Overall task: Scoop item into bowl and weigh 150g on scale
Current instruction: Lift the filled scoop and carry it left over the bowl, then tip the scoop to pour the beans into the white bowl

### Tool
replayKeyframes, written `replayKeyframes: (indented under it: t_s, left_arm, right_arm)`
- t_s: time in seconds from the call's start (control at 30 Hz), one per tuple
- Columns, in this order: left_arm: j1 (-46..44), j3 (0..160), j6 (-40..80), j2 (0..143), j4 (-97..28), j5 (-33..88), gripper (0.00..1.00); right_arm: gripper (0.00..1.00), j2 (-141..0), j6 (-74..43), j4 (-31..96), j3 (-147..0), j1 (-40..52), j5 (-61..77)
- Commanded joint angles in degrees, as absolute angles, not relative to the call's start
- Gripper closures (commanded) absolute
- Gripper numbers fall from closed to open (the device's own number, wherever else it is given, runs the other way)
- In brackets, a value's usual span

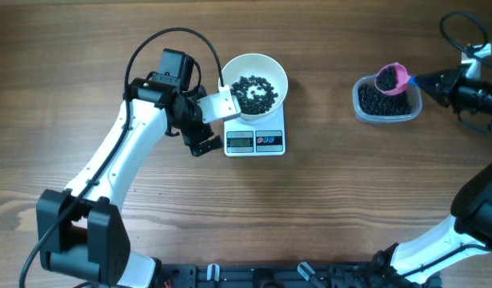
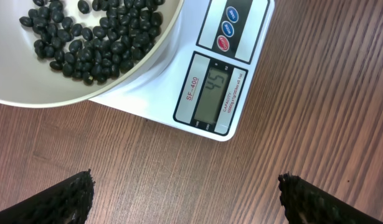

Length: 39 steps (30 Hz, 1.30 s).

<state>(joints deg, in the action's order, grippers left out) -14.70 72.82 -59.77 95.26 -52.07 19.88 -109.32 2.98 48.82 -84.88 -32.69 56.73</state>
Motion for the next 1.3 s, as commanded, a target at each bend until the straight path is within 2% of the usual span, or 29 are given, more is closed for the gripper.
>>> replayKeyframes:
  t_s: [0.0,0.33,1.0,1.27]
  left_arm:
    - [-14.6,73.1,-60.9,95.5,-52.1,21.2,0.0]
    - [-14.6,73.1,-60.9,95.5,-52.1,21.2,0.0]
    - [-14.6,73.1,-60.9,95.5,-52.1,21.2,0.0]
    - [-14.6,73.1,-60.9,95.5,-52.1,21.2,0.0]
  right_arm:
    - [0.96,-110.3,2.9,48.4,-84.7,-32.6,63.5]
    - [0.96,-110.3,0.8,45.6,-84.7,-26.9,67.6]
    - [0.96,-110.3,-1.7,26.3,-84.7,3.4,66.9]
    - [0.96,-110.3,-1.4,24.5,-84.7,7.6,61.3]
